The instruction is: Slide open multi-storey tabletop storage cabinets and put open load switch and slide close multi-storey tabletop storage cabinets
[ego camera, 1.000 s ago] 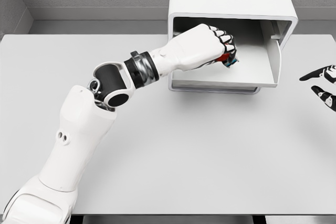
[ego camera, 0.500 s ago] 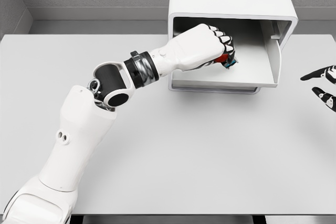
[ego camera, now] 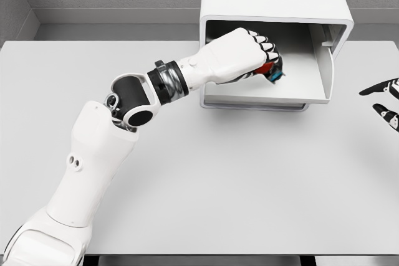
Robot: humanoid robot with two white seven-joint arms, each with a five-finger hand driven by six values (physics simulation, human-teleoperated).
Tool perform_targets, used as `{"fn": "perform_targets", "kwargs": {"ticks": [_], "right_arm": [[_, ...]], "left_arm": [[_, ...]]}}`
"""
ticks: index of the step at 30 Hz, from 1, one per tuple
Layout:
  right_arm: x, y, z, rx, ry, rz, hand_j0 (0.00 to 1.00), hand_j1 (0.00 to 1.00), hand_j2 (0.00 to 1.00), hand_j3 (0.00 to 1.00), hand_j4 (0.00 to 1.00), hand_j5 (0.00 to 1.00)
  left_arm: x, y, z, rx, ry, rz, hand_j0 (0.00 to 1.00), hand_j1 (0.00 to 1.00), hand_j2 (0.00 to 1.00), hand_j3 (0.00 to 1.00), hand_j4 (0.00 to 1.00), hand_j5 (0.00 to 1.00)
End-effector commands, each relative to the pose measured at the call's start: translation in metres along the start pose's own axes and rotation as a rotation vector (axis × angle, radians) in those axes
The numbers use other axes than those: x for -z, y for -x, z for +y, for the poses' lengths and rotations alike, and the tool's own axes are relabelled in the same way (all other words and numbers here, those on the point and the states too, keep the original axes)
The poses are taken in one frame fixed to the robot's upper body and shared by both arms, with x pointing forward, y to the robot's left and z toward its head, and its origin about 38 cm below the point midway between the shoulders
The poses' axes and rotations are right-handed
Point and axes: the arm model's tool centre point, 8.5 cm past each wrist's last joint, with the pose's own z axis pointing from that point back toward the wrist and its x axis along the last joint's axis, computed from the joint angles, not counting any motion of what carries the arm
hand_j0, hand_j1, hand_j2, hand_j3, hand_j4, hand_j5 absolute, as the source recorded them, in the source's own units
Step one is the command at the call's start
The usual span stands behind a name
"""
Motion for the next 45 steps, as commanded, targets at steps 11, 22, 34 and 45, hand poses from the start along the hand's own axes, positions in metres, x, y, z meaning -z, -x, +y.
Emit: {"fn": "perform_targets", "kwargs": {"ticks": [11, 22, 34, 45], "right_arm": [[-0.0004, 0.0001, -0.0008, 0.006, 0.005, 0.0, 0.59, 0.59, 0.59, 0.59, 0.59, 0.59], [-0.0006, 0.0005, -0.0006, 0.006, 0.004, 0.002, 0.59, 0.59, 0.59, 0.59, 0.59, 0.59], [-0.0025, 0.0043, 0.0009, 0.012, 0.003, 0.014, 0.59, 0.59, 0.59, 0.59, 0.59, 0.59], [-0.0093, 0.0078, 0.007, 0.023, -0.016, 0.035, 0.64, 0.64, 0.64, 0.64, 0.64, 0.64]], "left_arm": [[0.0003, 0.0014, -0.0027, 0.014, 0.018, 0.014, 0.63, 0.63, 0.63, 0.63, 0.63, 0.63], [0.0019, -0.0021, -0.004, 0.016, 0.022, 0.004, 0.63, 0.63, 0.63, 0.63, 0.63, 0.63], [0.0019, -0.0033, -0.0018, 0.02, 0.016, 0.001, 0.69, 0.69, 0.69, 0.69, 0.69, 0.69], [0.0022, -0.0031, -0.0029, 0.018, 0.019, 0.003, 0.72, 0.72, 0.72, 0.72, 0.72, 0.72]]}}
